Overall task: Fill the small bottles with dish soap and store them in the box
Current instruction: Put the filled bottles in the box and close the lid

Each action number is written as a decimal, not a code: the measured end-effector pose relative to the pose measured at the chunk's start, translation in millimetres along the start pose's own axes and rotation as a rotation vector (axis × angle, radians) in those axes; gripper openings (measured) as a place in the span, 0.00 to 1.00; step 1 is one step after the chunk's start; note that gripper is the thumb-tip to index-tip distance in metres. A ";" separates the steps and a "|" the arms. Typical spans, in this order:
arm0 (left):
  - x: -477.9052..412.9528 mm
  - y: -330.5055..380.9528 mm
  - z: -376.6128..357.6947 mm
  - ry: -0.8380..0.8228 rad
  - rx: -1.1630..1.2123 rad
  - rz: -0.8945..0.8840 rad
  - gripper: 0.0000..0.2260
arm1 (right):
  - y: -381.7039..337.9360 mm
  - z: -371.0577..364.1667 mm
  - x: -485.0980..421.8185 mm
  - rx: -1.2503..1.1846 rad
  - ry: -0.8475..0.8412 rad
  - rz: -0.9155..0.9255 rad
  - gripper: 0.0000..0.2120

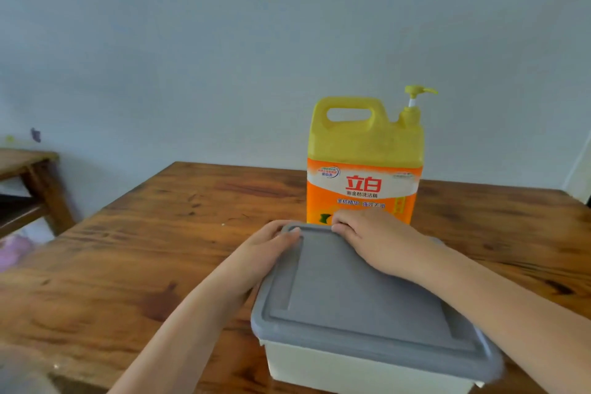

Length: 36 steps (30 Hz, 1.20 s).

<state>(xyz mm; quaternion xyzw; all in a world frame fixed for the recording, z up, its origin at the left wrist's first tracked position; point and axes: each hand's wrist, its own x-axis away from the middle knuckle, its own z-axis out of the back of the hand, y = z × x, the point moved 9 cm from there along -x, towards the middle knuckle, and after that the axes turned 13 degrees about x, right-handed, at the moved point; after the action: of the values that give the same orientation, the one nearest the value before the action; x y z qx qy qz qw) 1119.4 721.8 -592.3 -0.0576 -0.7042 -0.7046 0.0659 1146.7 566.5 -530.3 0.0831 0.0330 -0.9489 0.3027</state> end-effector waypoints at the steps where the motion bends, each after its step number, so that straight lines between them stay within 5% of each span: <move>1: 2.9 -2.4 1.1 -0.003 -0.003 0.006 0.09 | -0.9 -2.1 -3.5 0.037 -0.002 0.012 0.15; 9: 25.0 -3.7 -4.5 0.015 0.077 0.114 0.15 | -0.1 -7.6 -3.0 -0.037 -0.029 -0.020 0.15; 12: 36.7 -14.1 -0.5 0.003 0.141 0.195 0.18 | 30.7 8.2 24.8 -0.047 -0.013 -0.167 0.22; 15: 53.7 -29.5 0.6 -0.042 0.292 0.294 0.17 | 79.6 22.9 86.4 -0.294 0.129 -0.478 0.36; 17: 60.9 -37.0 -0.4 -0.064 0.368 0.300 0.17 | 92.5 2.1 135.2 -0.531 0.074 -0.727 0.40; 20: 64.0 -36.5 -2.6 -0.075 0.377 0.249 0.15 | 59.0 -36.5 162.0 -1.177 -0.025 -0.731 0.26; 23: 65.3 -26.0 -3.4 -0.031 0.275 0.201 0.13 | 49.6 -41.0 161.9 -1.374 -0.010 -0.729 0.16; 29: 70.3 -2.8 -6.0 0.027 0.078 0.098 0.10 | 55.8 -24.4 160.4 -1.291 0.070 -0.819 0.13; 33: 68.9 5.4 -8.1 0.140 -0.328 -0.020 0.13 | 43.6 -13.1 156.6 -0.875 0.062 -0.789 0.35; 36: 68.0 9.4 -14.5 0.122 -0.488 -0.040 0.16 | 33.1 -4.4 149.0 -0.490 0.028 -0.679 0.39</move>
<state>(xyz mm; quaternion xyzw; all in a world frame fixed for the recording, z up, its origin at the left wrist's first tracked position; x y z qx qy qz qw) 1054.2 706.5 -571.3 -0.0152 -0.5092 -0.8569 0.0787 1046.9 455.2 -561.5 0.0059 0.2875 -0.9576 -0.0170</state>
